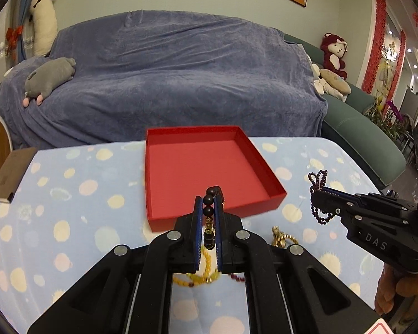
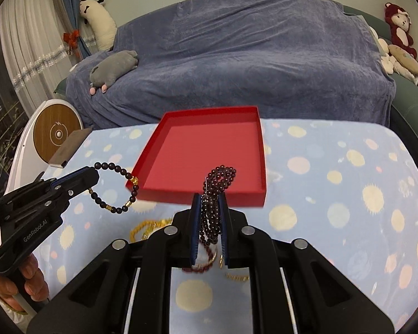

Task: Organize jewelry
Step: 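Carry both bracelets into the red box and open both tools, then move both tools back from the box toward the remaining bangles, then grasp the thin gold bangle with the left tool while the right tool grasps the twisted gold bangle, then carry both gold bangles into the red box and open both tools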

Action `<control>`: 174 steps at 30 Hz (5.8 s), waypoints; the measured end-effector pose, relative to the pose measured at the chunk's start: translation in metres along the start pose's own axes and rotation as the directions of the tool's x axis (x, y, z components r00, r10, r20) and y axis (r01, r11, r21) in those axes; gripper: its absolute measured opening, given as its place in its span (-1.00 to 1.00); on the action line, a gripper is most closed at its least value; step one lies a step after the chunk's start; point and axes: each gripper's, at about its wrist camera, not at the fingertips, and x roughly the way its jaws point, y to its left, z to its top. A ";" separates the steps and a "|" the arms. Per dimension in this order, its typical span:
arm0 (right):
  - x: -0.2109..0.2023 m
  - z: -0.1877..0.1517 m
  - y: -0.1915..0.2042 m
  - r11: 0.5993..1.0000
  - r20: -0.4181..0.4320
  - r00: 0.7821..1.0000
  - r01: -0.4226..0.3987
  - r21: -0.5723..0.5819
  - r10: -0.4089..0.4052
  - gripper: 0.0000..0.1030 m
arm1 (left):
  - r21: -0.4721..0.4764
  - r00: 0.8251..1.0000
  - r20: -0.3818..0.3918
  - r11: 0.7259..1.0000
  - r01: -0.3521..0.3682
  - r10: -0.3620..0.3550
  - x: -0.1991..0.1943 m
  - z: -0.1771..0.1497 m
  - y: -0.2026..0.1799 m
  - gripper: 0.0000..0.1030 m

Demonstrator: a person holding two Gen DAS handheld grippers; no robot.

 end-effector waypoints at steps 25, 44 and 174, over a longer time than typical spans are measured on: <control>0.211 0.104 -0.052 0.996 -0.074 0.993 0.090 0.011 -0.089 0.07 | -0.090 0.980 -0.103 0.979 -0.181 0.171 0.216 0.089 0.075 -0.48; 0.043 0.002 -0.034 0.994 0.016 0.995 0.101 -0.031 -0.101 0.12 | -0.034 0.979 -0.044 0.979 -0.202 0.201 0.064 0.011 0.055 0.24; 0.177 0.054 -0.031 0.999 -0.091 0.995 0.038 0.028 -0.036 0.03 | -0.072 0.987 -0.142 0.994 -0.084 0.073 0.185 0.038 0.050 0.10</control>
